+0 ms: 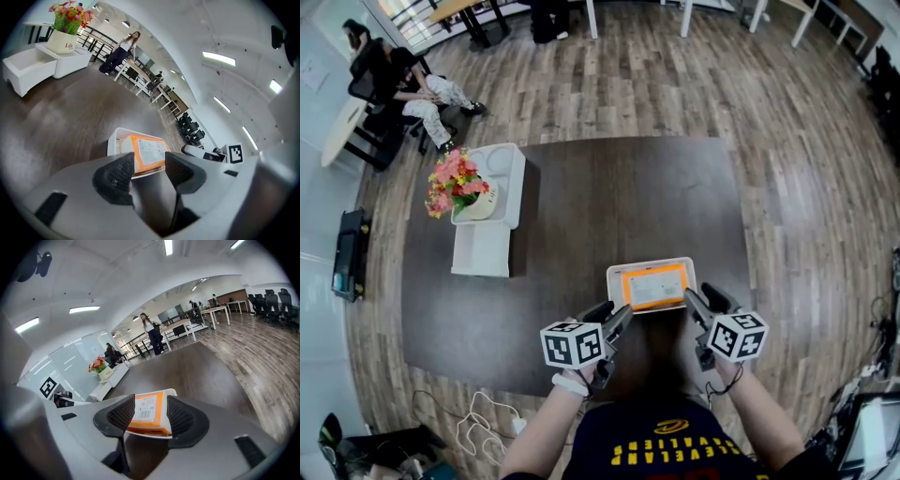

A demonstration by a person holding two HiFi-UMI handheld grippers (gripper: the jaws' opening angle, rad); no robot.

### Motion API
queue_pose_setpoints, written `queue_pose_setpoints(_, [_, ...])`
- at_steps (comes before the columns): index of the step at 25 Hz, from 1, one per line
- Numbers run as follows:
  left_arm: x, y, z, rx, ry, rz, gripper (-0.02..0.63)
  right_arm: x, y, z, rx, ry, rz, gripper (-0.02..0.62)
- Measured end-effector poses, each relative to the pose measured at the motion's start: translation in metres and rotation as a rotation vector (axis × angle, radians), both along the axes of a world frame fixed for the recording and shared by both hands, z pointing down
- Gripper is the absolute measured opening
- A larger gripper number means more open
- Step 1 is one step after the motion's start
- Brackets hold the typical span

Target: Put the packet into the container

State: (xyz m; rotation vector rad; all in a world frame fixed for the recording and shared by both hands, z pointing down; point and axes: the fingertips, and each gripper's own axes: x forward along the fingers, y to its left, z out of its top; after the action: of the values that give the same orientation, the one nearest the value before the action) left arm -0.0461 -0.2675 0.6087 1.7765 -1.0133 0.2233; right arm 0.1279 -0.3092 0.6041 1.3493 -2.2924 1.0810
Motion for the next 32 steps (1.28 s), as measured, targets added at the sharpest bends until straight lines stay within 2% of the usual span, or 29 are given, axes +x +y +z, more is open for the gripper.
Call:
queue_pose_setpoints(3, [0.003, 0.007, -0.012, 0.045, -0.002, 0.008, 0.204, -0.004, 0.008, -0.01, 0.015, -0.041, -0.022, 0.216])
queue_pose_setpoints(5, [0.006, 0.011, -0.025, 0.103, -0.016, 0.034, 0.204, -0.008, 0.015, -0.016, 0.019, -0.072, -0.039, 0.213])
queue_pose_setpoints(6, [0.008, 0.014, -0.032, 0.134, -0.031, 0.053, 0.204, -0.008, 0.02, -0.018, 0.018, -0.082, -0.045, 0.197])
queue_pose_setpoints(8, [0.01, 0.02, -0.043, 0.184, -0.066, 0.086, 0.202, -0.009, 0.028, -0.021, 0.013, -0.095, -0.053, 0.112])
queue_pose_setpoints(10, [0.009, 0.026, -0.051, 0.212, -0.097, 0.1, 0.199, -0.011, 0.036, -0.023, 0.003, -0.109, -0.059, 0.081])
queue_pose_setpoints(12, [0.008, 0.031, -0.057, 0.231, -0.11, 0.098, 0.138, -0.016, 0.043, -0.029, -0.003, -0.128, -0.073, 0.059])
queue_pose_setpoints(15, [0.008, 0.038, -0.07, 0.259, -0.102, 0.081, 0.087, -0.026, 0.052, -0.047, 0.014, -0.149, -0.097, 0.026])
queue_pose_setpoints(18, [0.013, 0.043, -0.093, 0.315, -0.086, 0.065, 0.0, -0.034, 0.058, -0.065, 0.038, -0.152, -0.119, 0.01])
queue_pose_setpoints(22, [0.027, 0.045, -0.127, 0.409, -0.062, 0.073, 0.0, -0.045, 0.061, -0.088, 0.069, -0.165, -0.144, 0.009])
queue_pose_setpoints(27, [0.035, 0.043, -0.168, 0.524, -0.049, 0.073, 0.0, -0.057, 0.06, -0.132, 0.214, -0.103, -0.176, 0.009])
queue_pose_setpoints(32, [0.036, 0.043, -0.189, 0.554, -0.03, 0.057, 0.0, -0.068, 0.063, -0.181, 0.379, -0.098, -0.203, 0.009])
